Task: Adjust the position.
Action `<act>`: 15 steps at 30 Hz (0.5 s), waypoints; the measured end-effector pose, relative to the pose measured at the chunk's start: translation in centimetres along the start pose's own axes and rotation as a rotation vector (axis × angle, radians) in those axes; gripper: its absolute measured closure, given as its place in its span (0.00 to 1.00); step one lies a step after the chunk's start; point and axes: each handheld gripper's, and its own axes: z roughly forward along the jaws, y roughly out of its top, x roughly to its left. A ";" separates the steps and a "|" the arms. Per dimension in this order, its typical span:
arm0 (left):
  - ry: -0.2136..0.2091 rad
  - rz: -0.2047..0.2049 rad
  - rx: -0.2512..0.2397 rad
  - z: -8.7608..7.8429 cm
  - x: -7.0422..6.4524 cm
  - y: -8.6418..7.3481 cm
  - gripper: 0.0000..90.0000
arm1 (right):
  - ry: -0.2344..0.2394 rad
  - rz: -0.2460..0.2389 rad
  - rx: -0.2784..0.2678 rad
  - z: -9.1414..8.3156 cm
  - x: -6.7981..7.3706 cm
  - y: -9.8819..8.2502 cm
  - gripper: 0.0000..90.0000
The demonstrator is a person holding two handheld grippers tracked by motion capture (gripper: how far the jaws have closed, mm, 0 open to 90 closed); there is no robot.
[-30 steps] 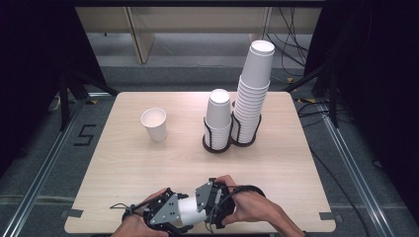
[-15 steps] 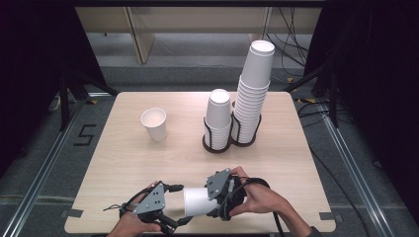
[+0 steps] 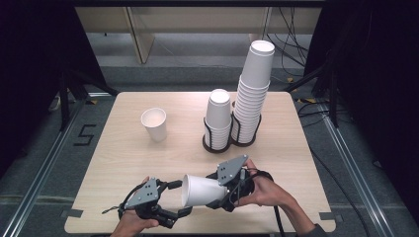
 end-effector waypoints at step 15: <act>-0.025 -0.038 -0.067 0.6 -0.8 0.3 0.05 | 0.068 -0.005 -0.027 1.8 0.4 0.1 0.26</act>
